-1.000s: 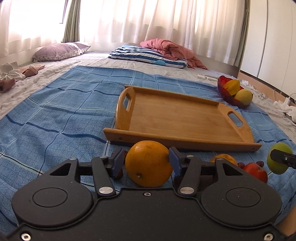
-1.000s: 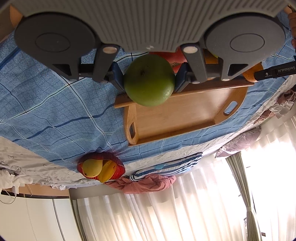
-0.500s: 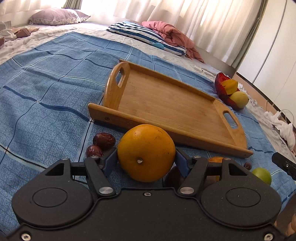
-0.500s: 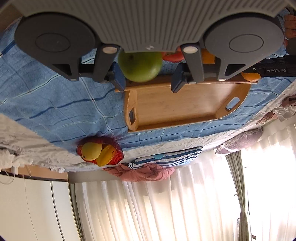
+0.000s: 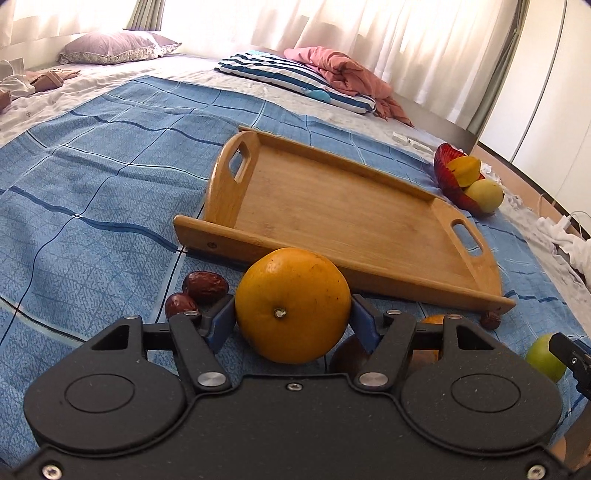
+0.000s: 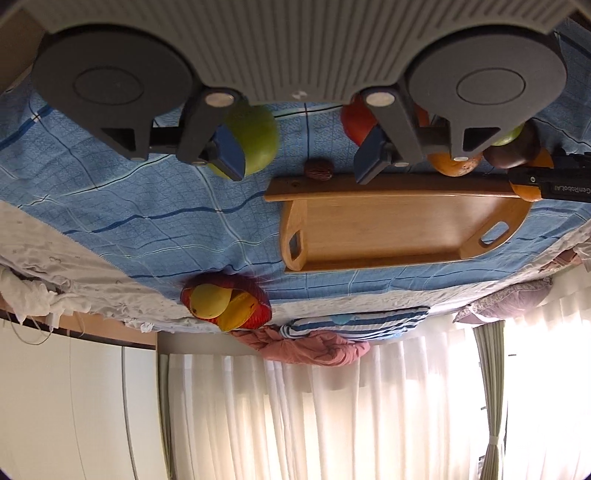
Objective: Organize fruits
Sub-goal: 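Lift the orange with the left tool while the right tool lifts the green apple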
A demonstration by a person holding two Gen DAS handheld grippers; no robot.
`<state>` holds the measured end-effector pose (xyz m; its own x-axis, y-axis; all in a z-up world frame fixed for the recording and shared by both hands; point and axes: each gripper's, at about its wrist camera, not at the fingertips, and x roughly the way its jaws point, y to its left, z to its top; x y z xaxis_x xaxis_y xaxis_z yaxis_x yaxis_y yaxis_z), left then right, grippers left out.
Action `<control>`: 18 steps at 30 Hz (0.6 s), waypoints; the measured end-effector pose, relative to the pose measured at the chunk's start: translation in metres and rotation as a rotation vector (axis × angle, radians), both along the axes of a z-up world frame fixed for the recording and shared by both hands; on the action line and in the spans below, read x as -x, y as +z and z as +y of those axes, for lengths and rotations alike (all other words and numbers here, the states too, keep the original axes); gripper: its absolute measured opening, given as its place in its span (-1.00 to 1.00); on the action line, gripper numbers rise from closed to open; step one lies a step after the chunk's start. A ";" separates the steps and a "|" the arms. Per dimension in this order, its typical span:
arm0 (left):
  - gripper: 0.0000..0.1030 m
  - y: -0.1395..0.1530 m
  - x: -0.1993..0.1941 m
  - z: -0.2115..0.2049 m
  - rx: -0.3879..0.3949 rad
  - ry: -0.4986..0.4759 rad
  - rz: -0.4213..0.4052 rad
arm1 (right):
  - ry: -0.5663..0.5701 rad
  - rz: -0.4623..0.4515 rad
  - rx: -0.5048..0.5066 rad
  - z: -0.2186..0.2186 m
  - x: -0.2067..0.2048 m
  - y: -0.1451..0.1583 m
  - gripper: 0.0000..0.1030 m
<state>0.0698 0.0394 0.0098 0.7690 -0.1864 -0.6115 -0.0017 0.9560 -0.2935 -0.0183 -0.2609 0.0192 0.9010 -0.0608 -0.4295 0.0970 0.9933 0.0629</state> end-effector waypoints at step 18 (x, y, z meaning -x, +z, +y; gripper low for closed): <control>0.23 0.016 0.018 -0.011 -0.107 0.004 -0.061 | -0.095 0.073 0.083 -0.014 -0.011 -0.021 0.59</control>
<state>0.0517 0.0282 0.0257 0.8062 -0.1200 -0.5794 0.0098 0.9818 -0.1897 -0.0075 -0.2744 -0.0015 0.8560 -0.1827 -0.4835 0.1924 0.9809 -0.0300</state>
